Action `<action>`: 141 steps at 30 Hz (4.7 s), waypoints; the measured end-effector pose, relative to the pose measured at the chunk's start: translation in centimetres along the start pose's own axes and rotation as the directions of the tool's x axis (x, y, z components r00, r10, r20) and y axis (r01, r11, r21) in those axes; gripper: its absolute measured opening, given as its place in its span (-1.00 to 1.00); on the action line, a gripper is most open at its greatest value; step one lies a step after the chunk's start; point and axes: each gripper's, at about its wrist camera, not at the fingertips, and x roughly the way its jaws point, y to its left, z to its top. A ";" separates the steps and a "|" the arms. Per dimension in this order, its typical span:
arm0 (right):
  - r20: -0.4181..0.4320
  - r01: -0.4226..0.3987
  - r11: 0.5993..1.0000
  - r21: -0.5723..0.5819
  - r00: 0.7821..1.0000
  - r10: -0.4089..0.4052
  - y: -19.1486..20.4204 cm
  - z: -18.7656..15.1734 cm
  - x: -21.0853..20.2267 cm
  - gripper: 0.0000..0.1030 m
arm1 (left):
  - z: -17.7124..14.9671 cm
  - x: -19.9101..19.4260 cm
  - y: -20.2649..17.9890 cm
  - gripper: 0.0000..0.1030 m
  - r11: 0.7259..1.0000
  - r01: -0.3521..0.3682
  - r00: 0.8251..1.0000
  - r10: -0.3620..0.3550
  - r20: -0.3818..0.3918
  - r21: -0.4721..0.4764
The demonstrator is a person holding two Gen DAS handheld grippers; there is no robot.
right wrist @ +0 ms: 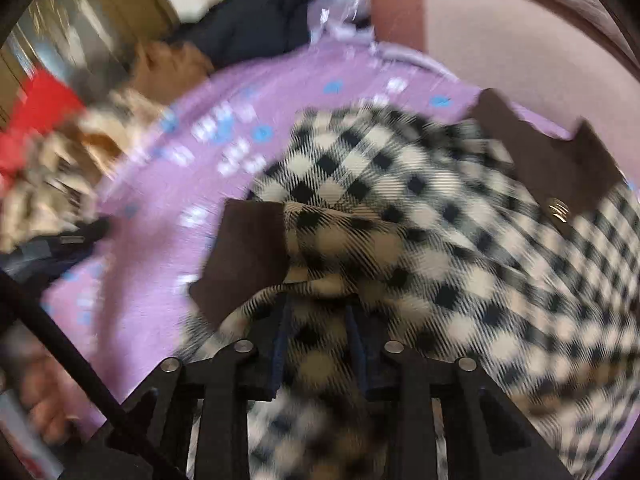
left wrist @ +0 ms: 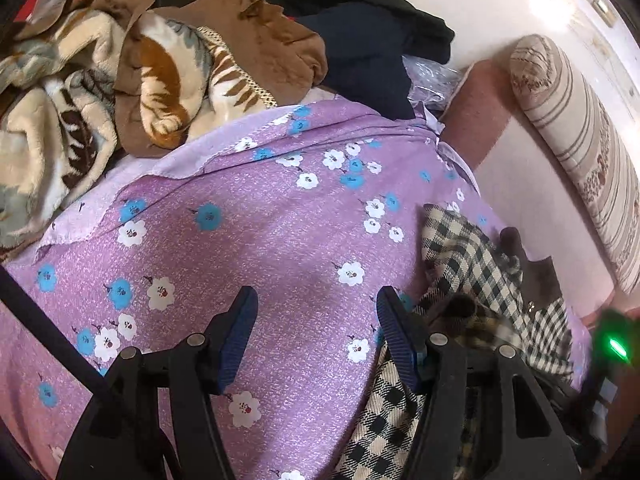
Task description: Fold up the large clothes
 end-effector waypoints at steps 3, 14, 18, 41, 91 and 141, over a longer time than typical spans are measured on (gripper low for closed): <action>0.031 0.050 0.999 -0.002 0.998 -0.050 1.0 2.5 1.9 -0.46 | -0.1 0.0 -0.6 0.18 1.000 0.003 1.000 -0.003 0.005 0.026; 0.185 -0.011 0.985 0.170 0.982 -0.021 -4.1 -1.1 -4.7 -0.47 | -2.1 0.4 -3.4 0.18 0.988 0.056 0.998 -0.057 0.003 0.143; 0.132 0.061 0.969 0.238 0.987 -0.095 -9.1 -6.8 -5.5 -0.47 | -3.5 2.7 -5.0 0.18 0.977 0.029 0.999 -0.024 -0.025 0.212; 0.324 -0.303 0.576 0.759 0.943 0.070 -25.3 -32.8 -15.7 -0.08 | -9.7 2.1 -5.1 0.31 0.928 0.079 0.985 -0.018 -0.169 0.363; 0.404 -0.564 0.587 0.581 0.826 0.393 -13.7 -40.5 -15.5 -0.05 | -22.3 -9.0 4.4 0.15 0.912 0.397 0.891 -0.354 -0.283 0.108; 0.338 -0.582 0.625 0.521 0.813 0.474 -8.7 -41.3 -15.0 -0.14 | -25.4 -9.7 3.4 -0.44 0.866 0.458 0.863 -0.380 -0.333 0.202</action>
